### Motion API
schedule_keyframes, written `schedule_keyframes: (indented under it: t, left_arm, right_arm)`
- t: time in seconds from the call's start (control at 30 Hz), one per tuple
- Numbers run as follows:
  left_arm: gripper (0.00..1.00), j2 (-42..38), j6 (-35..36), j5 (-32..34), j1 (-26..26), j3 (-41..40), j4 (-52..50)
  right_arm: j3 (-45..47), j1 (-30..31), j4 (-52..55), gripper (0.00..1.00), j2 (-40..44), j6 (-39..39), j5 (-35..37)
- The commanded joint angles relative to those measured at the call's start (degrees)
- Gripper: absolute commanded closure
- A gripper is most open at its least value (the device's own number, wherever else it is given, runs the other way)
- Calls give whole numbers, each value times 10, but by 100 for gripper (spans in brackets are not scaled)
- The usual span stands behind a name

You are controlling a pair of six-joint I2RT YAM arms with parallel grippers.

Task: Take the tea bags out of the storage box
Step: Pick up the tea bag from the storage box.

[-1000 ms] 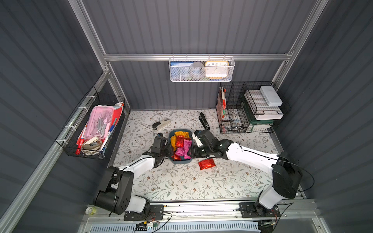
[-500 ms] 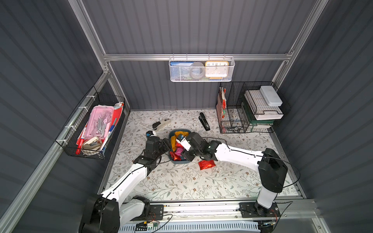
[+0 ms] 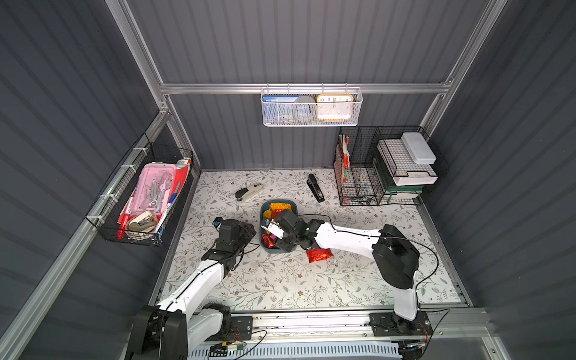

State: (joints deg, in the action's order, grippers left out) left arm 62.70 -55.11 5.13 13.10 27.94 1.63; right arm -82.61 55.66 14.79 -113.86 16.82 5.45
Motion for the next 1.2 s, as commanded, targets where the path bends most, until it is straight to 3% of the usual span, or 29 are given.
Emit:
schedule_keyframes:
  t: [0.0,0.13,0.37,0.5,0.83,1.17]
  left_arm:
    - [35,-12,-5,-17,-5,-7,2]
    - [35,-18,10,-20,-5,-5,-1]
    - [34,-19,24,-25,-5,1,-2]
    - [34,-19,31,-26,-5,3,-2]
    - [35,-36,45,-29,-5,0,5]
    - [35,-40,61,-48,-5,-11,31]
  right_arm:
    - [-14,2,9,47,-13,14,25]
    - [-13,4,9,57,-17,17,26]
    - [-13,7,10,88,-16,17,25]
    - [-12,7,14,100,-3,13,24]
    - [12,6,2,100,70,-50,1]
    - [113,6,-37,100,179,-156,-74]
